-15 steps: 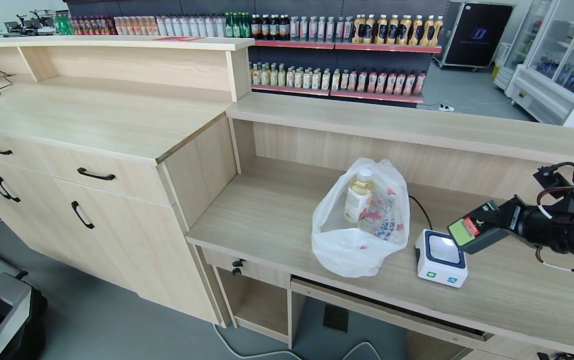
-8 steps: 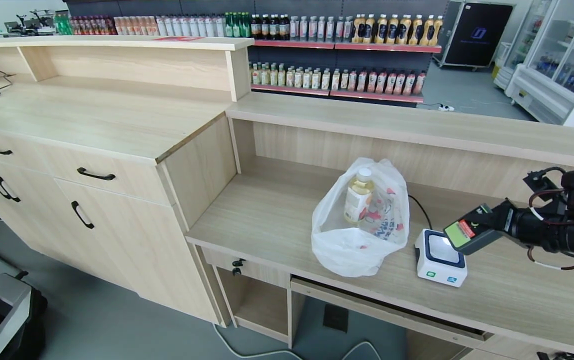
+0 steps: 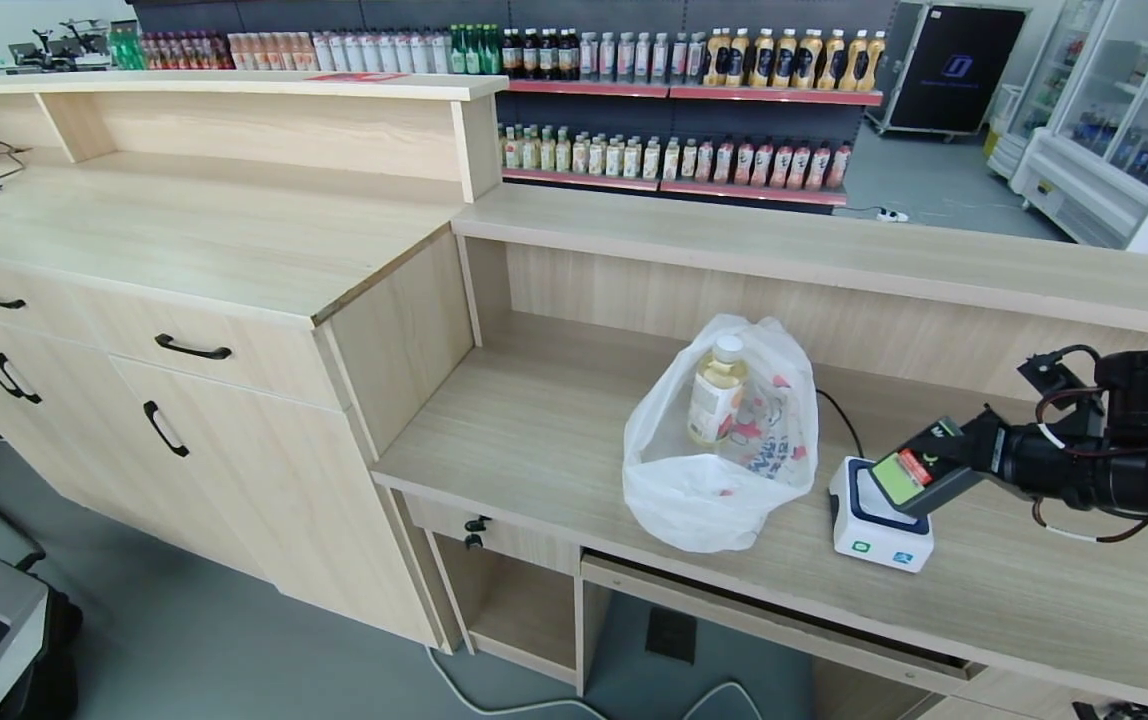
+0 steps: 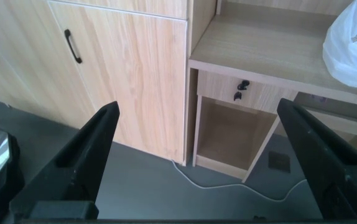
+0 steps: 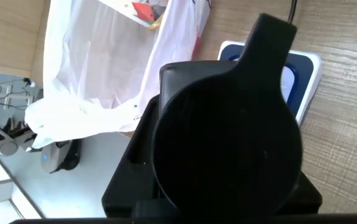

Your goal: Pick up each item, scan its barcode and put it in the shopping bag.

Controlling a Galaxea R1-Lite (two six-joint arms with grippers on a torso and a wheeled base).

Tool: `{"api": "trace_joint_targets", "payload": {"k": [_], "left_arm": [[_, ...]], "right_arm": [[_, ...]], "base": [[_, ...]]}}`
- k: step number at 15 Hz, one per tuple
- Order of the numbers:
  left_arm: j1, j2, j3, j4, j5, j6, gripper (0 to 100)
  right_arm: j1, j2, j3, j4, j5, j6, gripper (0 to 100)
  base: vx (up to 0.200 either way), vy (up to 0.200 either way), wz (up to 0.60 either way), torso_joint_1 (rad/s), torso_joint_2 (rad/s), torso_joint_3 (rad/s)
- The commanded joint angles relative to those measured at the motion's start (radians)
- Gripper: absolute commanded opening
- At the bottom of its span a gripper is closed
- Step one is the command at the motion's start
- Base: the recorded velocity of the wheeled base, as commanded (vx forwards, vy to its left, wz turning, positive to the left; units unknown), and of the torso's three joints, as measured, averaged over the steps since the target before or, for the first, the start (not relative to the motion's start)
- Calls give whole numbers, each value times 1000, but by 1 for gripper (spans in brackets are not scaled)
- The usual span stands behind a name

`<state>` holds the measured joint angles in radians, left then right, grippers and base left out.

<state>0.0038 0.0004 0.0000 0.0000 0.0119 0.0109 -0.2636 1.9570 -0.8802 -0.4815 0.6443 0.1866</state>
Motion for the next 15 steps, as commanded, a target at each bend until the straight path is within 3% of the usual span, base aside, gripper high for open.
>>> {"api": "trace_joint_targets", "payload": {"k": [1, 5, 15], "left_arm": [[1, 0, 0, 0, 0, 0, 100], [1, 0, 0, 0, 0, 1, 100], [1, 0, 0, 0, 0, 0, 100]], "right_arm": [[0, 23, -11, 0, 12, -1, 0], [1, 65, -31, -6, 60, -44, 0], [1, 149, -117, -8, 60, -45, 0]], "base": [[0, 0, 0, 0, 0, 0], [0, 0, 0, 0, 0, 0], [0, 0, 0, 0, 0, 0]]}}
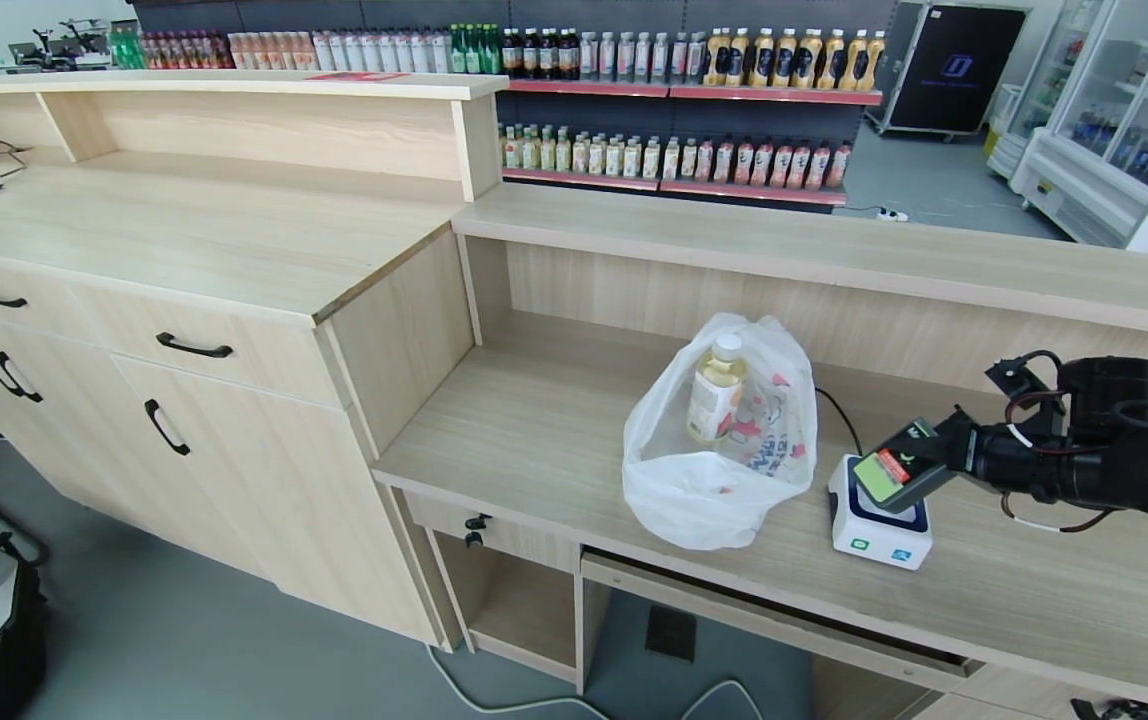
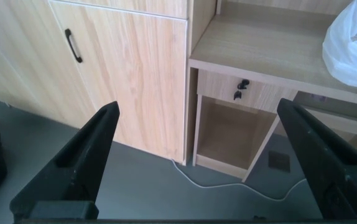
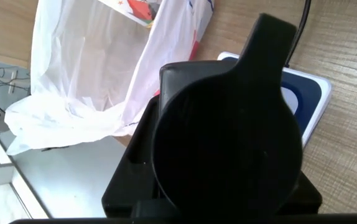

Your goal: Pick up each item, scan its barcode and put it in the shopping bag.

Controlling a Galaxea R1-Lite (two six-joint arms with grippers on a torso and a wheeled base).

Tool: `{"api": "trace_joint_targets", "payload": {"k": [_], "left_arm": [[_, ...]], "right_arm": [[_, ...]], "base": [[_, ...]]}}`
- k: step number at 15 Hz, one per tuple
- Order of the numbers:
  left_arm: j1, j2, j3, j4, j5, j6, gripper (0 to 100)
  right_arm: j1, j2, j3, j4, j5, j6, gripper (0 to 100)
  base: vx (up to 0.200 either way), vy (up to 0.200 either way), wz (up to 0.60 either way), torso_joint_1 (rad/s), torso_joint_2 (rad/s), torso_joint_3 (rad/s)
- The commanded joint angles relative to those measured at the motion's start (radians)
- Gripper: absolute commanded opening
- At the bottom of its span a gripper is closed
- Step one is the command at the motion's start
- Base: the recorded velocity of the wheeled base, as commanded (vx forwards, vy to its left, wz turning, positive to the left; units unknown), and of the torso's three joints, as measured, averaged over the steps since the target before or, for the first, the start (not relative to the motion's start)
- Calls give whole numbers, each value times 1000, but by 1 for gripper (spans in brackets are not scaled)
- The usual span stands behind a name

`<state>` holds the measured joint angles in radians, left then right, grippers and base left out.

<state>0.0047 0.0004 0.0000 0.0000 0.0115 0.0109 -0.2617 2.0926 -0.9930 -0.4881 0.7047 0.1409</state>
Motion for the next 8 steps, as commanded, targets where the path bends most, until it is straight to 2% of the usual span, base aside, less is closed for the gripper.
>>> {"api": "trace_joint_targets", "payload": {"k": [1, 8], "left_arm": [[0, 0, 0, 0, 1, 0, 100], [0, 0, 0, 0, 1, 0, 100]], "right_arm": [[-1, 18, -9, -1, -1, 0, 0], [1, 37, -27, -4, 13, 0, 0]], "base": [[0, 0, 0, 0, 0, 0], [0, 0, 0, 0, 0, 0]]}}
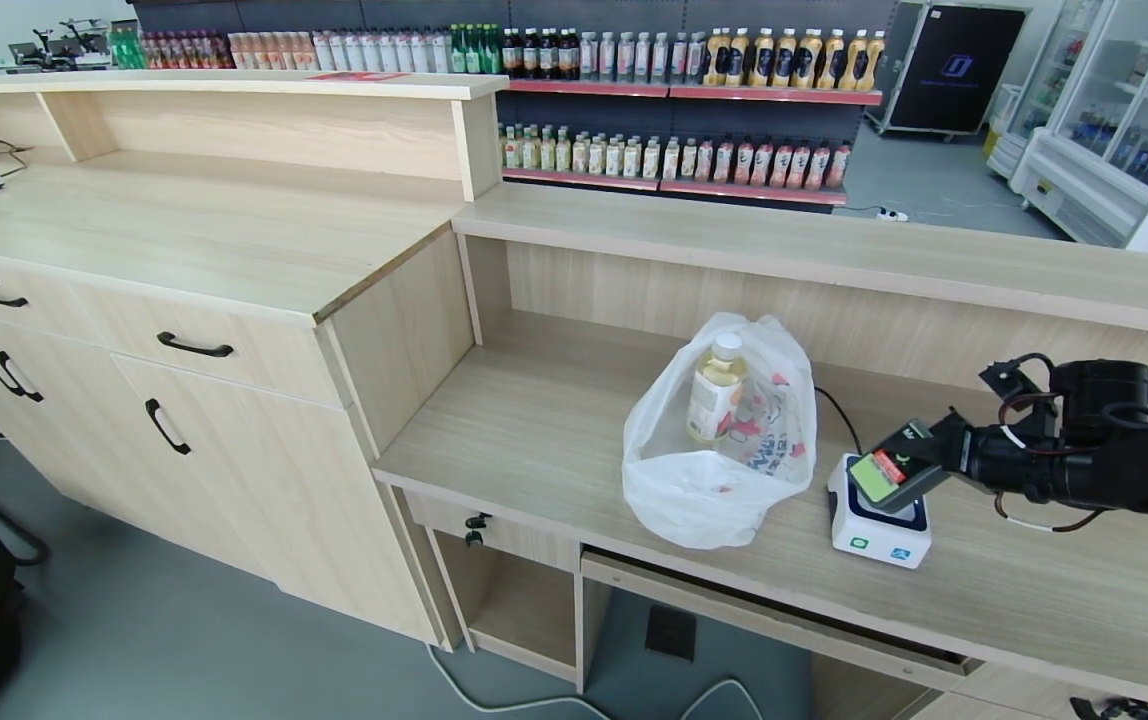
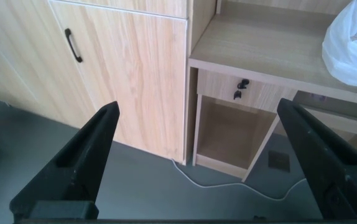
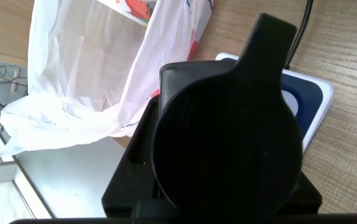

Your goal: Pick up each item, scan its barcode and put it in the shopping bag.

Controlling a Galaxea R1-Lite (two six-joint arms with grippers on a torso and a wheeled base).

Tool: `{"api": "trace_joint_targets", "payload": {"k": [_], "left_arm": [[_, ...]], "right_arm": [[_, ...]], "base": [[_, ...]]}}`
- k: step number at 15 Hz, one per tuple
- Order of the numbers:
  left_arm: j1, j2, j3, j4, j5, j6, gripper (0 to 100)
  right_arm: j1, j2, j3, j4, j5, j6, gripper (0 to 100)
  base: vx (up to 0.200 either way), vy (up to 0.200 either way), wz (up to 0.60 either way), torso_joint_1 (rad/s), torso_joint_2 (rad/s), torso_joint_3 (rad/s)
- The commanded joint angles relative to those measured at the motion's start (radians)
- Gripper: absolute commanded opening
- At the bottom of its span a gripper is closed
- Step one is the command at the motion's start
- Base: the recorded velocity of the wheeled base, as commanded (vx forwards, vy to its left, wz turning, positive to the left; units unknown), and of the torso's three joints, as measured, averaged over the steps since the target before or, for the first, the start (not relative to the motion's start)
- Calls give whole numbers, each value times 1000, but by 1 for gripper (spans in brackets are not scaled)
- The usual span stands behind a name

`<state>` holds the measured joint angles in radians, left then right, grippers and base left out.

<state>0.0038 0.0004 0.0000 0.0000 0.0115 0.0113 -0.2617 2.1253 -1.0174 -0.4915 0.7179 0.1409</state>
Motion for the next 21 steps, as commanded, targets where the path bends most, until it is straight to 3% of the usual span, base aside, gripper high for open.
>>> {"api": "trace_joint_targets", "payload": {"k": [1, 13, 15, 17, 19, 21], "left_arm": [[1, 0, 0, 0, 1, -1, 100], [1, 0, 0, 0, 1, -1, 100], [1, 0, 0, 0, 1, -1, 100], [1, 0, 0, 0, 1, -1, 100], [1, 0, 0, 0, 1, -1, 100], [1, 0, 0, 0, 1, -1, 100]], "right_arm": [[1, 12, -15, -4, 0, 0, 0], [13, 24, -35, -16, 0, -1, 0], [22, -81, 22, -81, -8, -122, 0], [-5, -274, 218, -211, -52, -420, 0], [-59, -416, 309, -168, -175, -662, 0], [-102, -489, 350, -150, -181, -784, 0]], "base": [[0, 0, 0, 0, 0, 0], [0, 0, 0, 0, 0, 0], [0, 0, 0, 0, 0, 0], [0, 0, 0, 0, 0, 0], [0, 0, 0, 0, 0, 0], [0, 0, 0, 0, 0, 0]]}}
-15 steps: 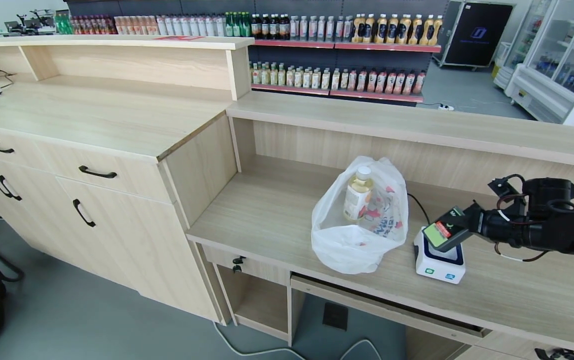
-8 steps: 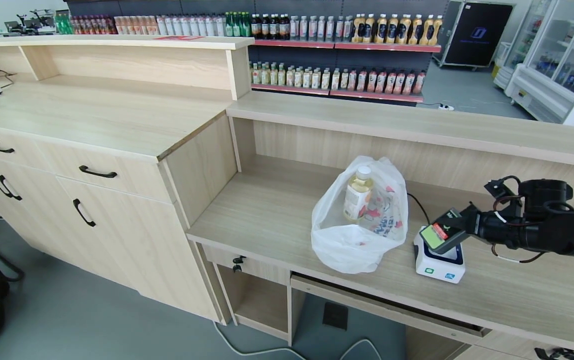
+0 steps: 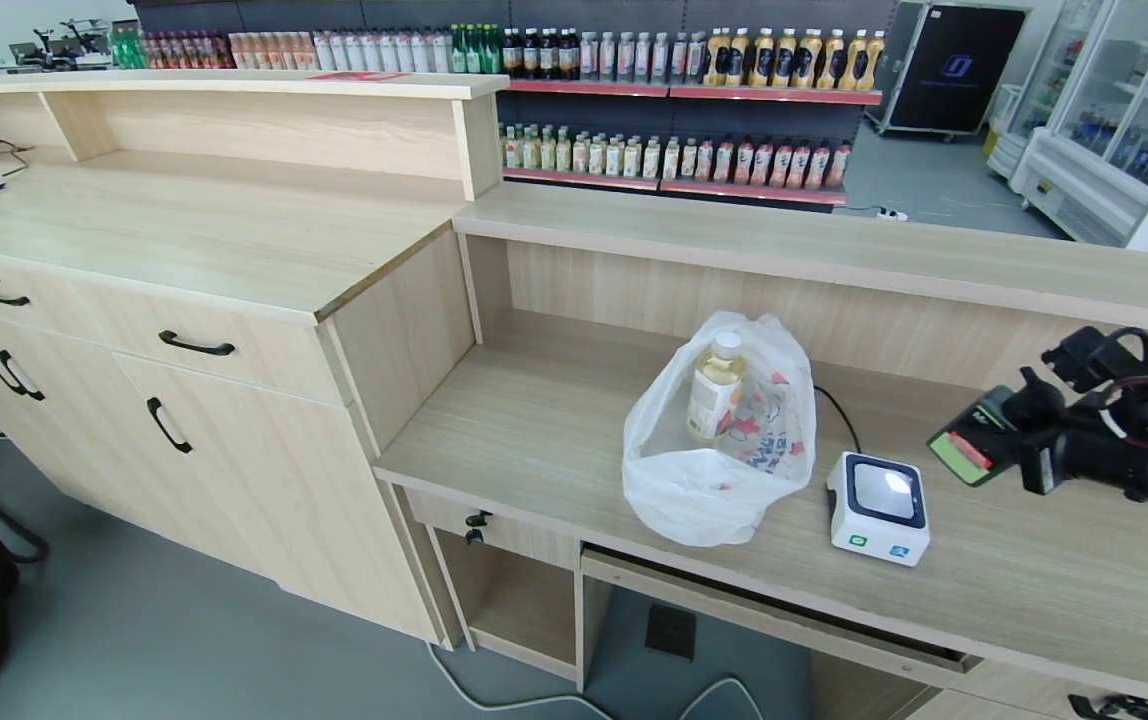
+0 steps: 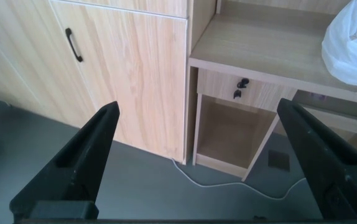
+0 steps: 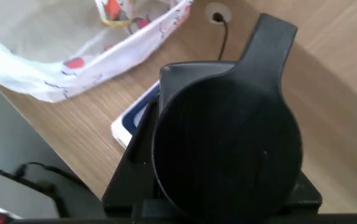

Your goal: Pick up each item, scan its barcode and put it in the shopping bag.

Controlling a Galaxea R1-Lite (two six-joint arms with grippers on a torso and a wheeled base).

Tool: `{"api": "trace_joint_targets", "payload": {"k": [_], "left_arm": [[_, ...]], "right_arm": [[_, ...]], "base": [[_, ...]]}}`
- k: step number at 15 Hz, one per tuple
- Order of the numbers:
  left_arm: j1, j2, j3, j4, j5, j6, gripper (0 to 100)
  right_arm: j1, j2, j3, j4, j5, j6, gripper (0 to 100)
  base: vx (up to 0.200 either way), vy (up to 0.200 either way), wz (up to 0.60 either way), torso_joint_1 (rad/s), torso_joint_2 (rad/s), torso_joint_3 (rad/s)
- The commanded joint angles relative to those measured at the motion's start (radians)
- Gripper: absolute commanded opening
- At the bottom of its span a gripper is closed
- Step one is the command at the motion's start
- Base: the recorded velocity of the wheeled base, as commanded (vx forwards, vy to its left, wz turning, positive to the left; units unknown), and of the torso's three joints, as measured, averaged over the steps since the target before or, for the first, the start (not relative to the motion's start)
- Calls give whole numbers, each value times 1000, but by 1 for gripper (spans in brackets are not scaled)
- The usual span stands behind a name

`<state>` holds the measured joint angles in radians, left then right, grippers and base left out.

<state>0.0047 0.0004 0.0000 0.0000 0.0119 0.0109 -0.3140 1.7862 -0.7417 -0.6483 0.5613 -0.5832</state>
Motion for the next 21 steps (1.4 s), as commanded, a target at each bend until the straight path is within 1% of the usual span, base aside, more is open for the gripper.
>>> {"api": "trace_joint_targets", "payload": {"k": [1, 2, 5, 7, 8, 9, 13, 16, 21], "left_arm": [[0, 0, 0, 0, 0, 1, 100], [0, 0, 0, 0, 0, 0, 100], [0, 0, 0, 0, 0, 0, 100], [0, 0, 0, 0, 0, 0, 100], [0, 0, 0, 0, 0, 0, 100], [0, 0, 0, 0, 0, 1, 100], [0, 0, 0, 0, 0, 1, 100], [0, 0, 0, 0, 0, 1, 100], [0, 0, 0, 0, 0, 0, 100]], "right_arm": [[-77, -163, 91, -1, -23, -96, 0], [-96, -166, 90, -1, -20, -110, 0], [-94, -183, 97, -42, -21, -101, 0], [-68, -180, 88, -60, -21, -83, 0], [-34, -172, 82, -108, -21, -52, 0], [-5, -162, 84, -122, -15, -17, 0], [62, -82, 90, -119, -15, -18, 0], [104, 59, 85, -90, -15, -17, 0], [147, 225, 45, -100, -15, -18, 0]], "base": [[0, 0, 0, 0, 0, 0], [0, 0, 0, 0, 0, 0], [0, 0, 600, 1, 2, 6], [0, 0, 600, 0, 0, 2], [0, 0, 600, -2, 2, 12], [0, 0, 600, 12, 7, -2], [0, 0, 0, 0, 0, 0], [0, 0, 0, 0, 0, 0], [0, 0, 0, 0, 0, 0]]}}
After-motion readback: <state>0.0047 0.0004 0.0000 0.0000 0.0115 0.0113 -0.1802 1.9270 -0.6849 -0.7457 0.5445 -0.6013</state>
